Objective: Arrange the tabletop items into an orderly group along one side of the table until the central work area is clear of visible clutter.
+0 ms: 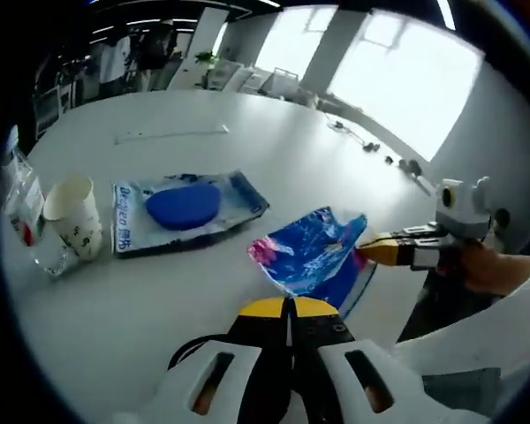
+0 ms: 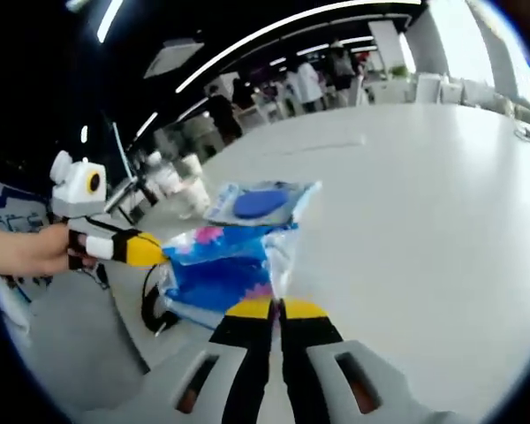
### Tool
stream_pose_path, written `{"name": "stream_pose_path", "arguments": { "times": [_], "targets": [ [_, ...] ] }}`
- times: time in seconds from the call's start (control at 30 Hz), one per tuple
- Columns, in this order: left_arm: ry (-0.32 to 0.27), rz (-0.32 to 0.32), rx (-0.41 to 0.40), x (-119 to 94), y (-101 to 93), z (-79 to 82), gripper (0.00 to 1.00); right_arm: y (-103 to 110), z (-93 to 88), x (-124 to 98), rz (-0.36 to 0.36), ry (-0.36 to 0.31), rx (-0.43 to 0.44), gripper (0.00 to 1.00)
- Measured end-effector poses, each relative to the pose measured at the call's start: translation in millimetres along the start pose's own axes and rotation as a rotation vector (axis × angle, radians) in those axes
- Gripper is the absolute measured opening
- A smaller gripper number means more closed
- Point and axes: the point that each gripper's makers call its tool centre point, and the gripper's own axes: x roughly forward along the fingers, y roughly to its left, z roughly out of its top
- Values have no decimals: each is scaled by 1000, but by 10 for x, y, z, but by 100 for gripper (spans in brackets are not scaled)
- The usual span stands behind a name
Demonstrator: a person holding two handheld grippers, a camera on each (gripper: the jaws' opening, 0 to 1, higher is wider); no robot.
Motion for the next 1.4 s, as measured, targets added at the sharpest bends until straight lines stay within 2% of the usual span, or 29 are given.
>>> {"name": "stream_pose_path", "arguments": {
  "times": [0.27,0.47,0.63,0.77,0.87,1.0,1.1,1.17,1.33,1.4],
  "targets": [
    [-30,-68,50,-140,-166,183,0,98,142,-246,-84,-35,-32,0],
    [-74,-90,50,-161,-352,275,0,84,110,-445,-151,-42,6,0],
    [-103,-94,41,-192,-400,421,0,50,156,-477,-164,-59,25,0],
    [-121,-93,74,-215,-429,555,0,18,242,-474,-158,-74,28,0],
    [-121,-87,81,-167,-431,620,0,-21,263,-460,-158,-71,23,0],
    [-137,-83,27,-69,-462,672,0,-159,304,-473,-159,-63,29,0],
    [-135,-83,29,24,-505,697,0,-281,360,-506,-162,-67,29,0],
    [-154,-81,-13,72,-530,754,0,-351,384,-512,-151,-67,45,0],
    [-143,-71,29,202,-605,813,0,-516,433,-512,-148,-61,41,0],
    [-154,-69,11,244,-591,860,0,-564,446,-523,-140,-65,52,0]
  ]
}}
